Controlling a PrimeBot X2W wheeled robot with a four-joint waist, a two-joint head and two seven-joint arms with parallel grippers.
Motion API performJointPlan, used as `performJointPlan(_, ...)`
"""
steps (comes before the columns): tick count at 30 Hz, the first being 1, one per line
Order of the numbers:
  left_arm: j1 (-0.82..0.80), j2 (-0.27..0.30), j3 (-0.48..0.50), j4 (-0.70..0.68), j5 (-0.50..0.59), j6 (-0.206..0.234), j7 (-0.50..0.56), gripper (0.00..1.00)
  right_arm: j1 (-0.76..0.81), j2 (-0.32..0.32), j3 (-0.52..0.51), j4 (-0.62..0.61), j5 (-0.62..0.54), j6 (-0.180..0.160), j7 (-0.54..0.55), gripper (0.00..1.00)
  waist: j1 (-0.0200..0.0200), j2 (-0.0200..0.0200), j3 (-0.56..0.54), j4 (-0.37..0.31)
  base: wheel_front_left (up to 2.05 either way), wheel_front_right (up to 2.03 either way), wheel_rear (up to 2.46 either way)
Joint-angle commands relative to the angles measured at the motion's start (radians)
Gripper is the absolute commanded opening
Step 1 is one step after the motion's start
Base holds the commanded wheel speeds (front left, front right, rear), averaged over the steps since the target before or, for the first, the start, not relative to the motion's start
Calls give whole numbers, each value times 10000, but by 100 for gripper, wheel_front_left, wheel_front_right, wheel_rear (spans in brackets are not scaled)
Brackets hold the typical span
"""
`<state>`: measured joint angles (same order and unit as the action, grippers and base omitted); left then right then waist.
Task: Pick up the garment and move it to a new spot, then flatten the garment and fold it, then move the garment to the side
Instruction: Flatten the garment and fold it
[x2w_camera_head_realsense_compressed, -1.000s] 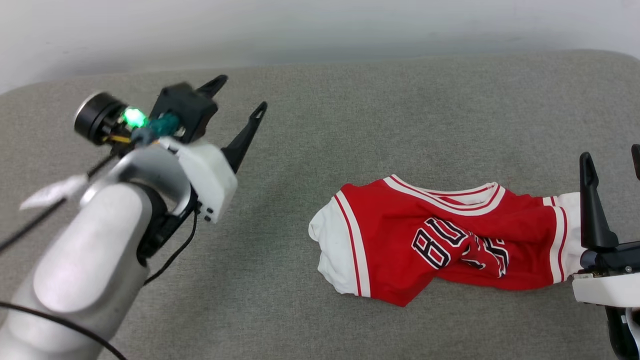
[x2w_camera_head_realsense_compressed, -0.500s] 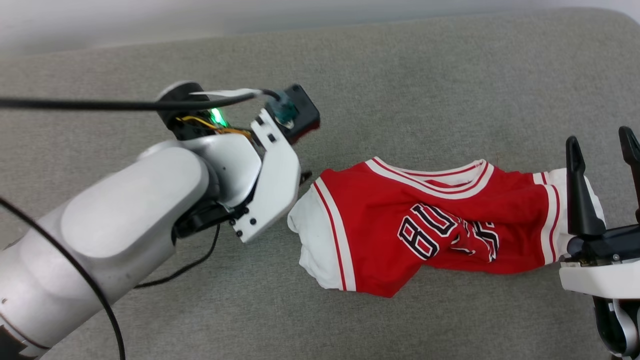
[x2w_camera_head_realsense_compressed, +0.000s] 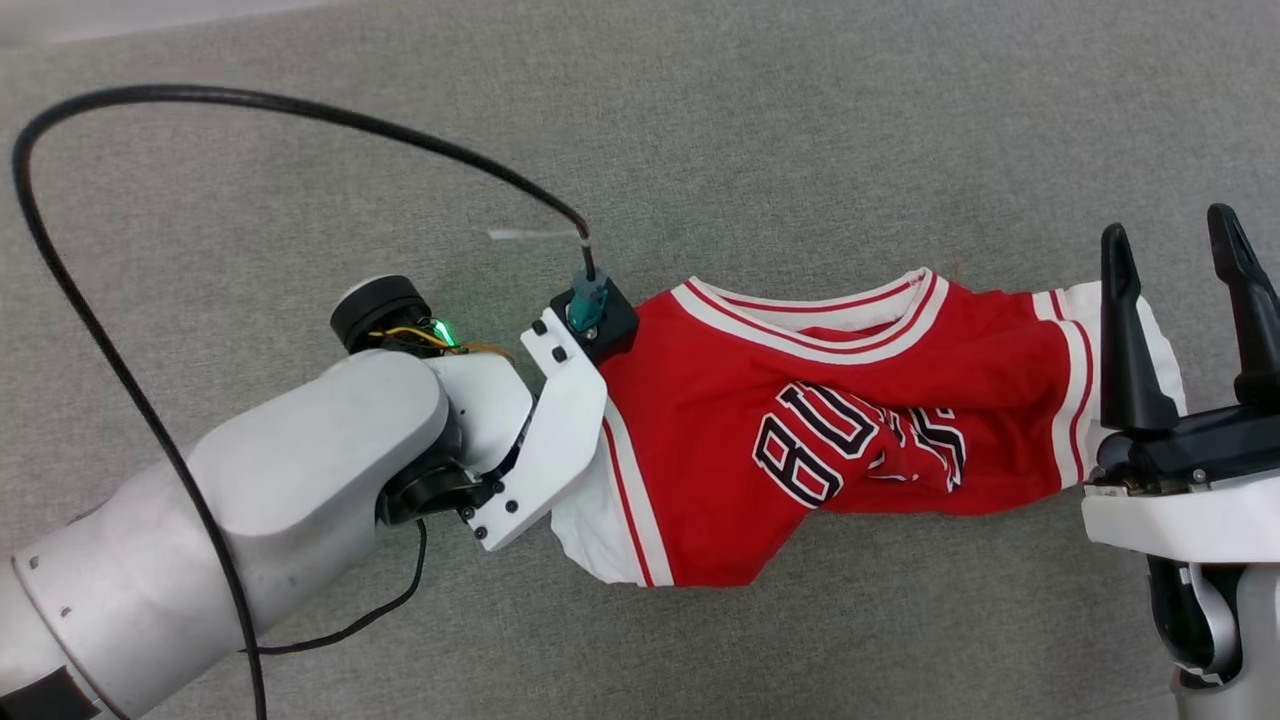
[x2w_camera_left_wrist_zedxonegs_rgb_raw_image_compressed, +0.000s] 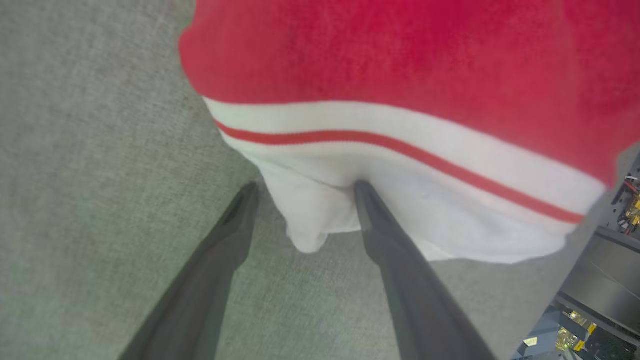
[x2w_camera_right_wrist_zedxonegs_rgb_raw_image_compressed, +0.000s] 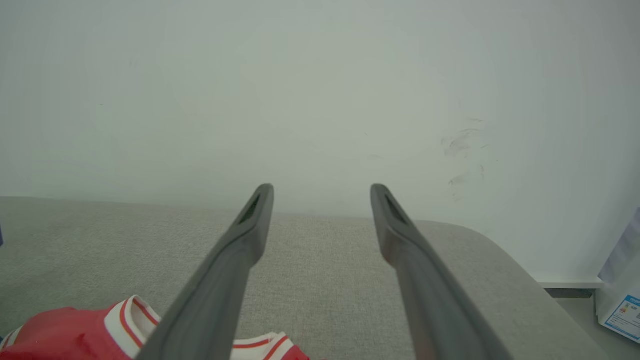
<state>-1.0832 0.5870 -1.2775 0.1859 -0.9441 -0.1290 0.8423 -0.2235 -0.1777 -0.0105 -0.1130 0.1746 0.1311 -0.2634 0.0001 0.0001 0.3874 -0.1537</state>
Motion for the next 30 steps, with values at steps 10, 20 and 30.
performJointPlan(10,699,137,-166,-339,371,-12,311,0,-135,168,-36,125,-137,-7,-19,100,-1,-1,137,41,0,0,0)
performJointPlan(20,-472,1274,-32,-611,-787,9,-1304,0,392,97,-297,246,-98,-7,-19,100,-1,-1,-718,923,0,0,0)
performJointPlan(30,-453,3321,112,559,-1301,14,-1385,0,366,63,-184,64,-52,-7,-19,100,-1,-1,-512,1025,0,0,0)
